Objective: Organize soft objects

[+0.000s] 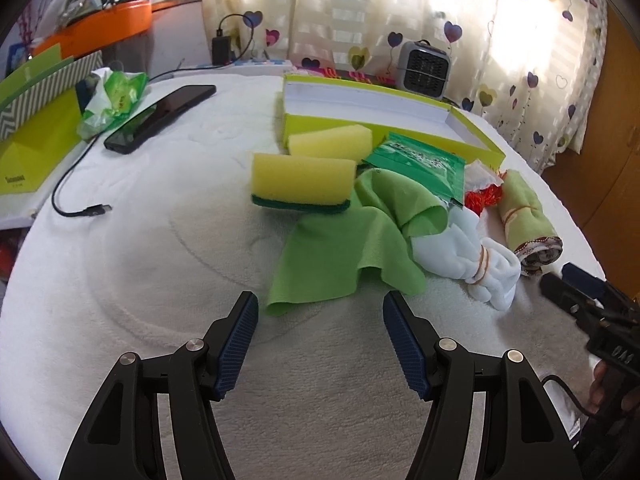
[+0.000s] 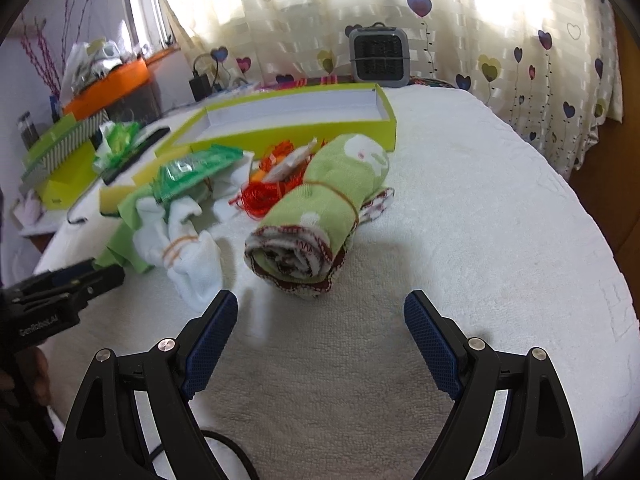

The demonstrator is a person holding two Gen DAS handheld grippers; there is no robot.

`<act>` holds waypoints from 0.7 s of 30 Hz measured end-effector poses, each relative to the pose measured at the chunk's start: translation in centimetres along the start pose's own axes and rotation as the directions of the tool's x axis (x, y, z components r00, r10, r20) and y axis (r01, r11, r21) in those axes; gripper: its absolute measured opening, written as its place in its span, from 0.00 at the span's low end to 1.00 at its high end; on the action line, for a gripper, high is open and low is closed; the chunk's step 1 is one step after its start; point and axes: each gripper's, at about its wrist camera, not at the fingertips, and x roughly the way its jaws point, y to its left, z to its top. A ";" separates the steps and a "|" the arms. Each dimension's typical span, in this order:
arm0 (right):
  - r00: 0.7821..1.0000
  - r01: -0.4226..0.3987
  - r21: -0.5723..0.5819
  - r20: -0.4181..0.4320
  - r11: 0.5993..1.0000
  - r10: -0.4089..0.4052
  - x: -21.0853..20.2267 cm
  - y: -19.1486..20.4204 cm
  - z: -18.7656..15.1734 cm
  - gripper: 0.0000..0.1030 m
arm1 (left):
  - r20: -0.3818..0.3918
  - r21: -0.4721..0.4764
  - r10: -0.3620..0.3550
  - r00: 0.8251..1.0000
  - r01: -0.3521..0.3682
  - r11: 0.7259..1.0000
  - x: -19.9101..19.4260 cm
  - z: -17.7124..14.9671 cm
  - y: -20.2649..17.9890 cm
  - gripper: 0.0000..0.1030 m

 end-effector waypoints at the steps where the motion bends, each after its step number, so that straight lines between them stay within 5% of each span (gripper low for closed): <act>1: 1.000 -0.013 0.005 0.021 1.000 0.012 -0.5 -0.2 0.2 0.84 | 0.001 -0.004 -0.004 1.000 0.004 1.000 -0.1 0.1 0.2 0.63; 6: 0.997 -0.028 0.024 0.073 0.999 0.026 -1.4 -0.5 1.3 0.84 | 0.037 -0.024 -0.031 0.999 0.032 0.999 -1.2 0.8 1.1 0.63; 21: 0.999 -0.023 0.087 0.029 0.996 0.021 1.4 -1.1 4.3 0.84 | 0.053 -0.046 -0.072 0.996 0.075 0.996 0.5 5.7 2.8 0.63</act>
